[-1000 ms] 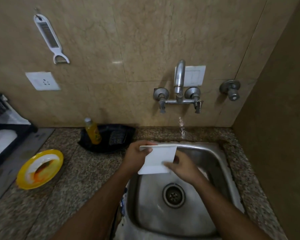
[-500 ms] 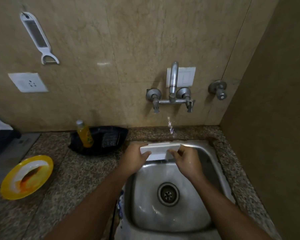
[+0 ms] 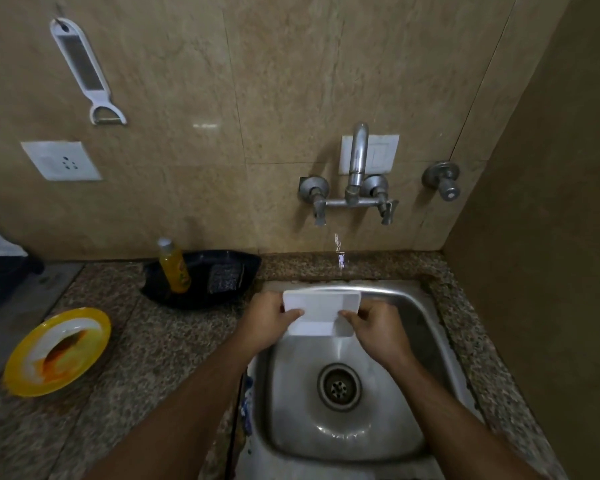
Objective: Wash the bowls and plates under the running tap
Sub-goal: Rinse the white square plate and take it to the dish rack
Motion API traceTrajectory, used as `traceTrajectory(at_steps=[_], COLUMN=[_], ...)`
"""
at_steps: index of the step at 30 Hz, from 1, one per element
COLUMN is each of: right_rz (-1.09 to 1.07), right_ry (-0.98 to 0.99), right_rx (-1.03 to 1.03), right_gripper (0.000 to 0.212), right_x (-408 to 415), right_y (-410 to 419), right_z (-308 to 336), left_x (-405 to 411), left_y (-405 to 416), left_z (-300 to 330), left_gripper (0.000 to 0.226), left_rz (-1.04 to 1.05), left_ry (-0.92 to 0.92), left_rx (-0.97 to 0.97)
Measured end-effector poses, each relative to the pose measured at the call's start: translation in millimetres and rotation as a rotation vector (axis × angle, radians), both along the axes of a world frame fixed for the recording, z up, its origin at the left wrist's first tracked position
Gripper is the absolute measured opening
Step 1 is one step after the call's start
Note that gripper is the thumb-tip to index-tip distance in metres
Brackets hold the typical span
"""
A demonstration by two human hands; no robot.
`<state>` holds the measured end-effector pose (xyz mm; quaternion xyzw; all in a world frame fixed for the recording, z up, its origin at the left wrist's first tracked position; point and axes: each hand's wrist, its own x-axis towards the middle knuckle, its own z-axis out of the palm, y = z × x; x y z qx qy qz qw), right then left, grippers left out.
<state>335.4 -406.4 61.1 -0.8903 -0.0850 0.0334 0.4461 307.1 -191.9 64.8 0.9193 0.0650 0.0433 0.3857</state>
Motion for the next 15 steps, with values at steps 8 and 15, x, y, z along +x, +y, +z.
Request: traceTrajectory(at_steps=[8, 15], right_rz=[-0.021, 0.013], right_ry=[-0.070, -0.018], right_rx=[-0.046, -0.098], right_gripper=[0.031, 0.015], right_x=[-4, -1], right_y=[6, 5], right_z=[-1, 2], left_x=[-1, -9], left_y=[5, 9], left_z=[-6, -14], left_gripper=[0.042, 0.045], left_rz=[0.064, 0.083], left_ry=[-0.003, -0.026], left_rx=[0.060, 0.151])
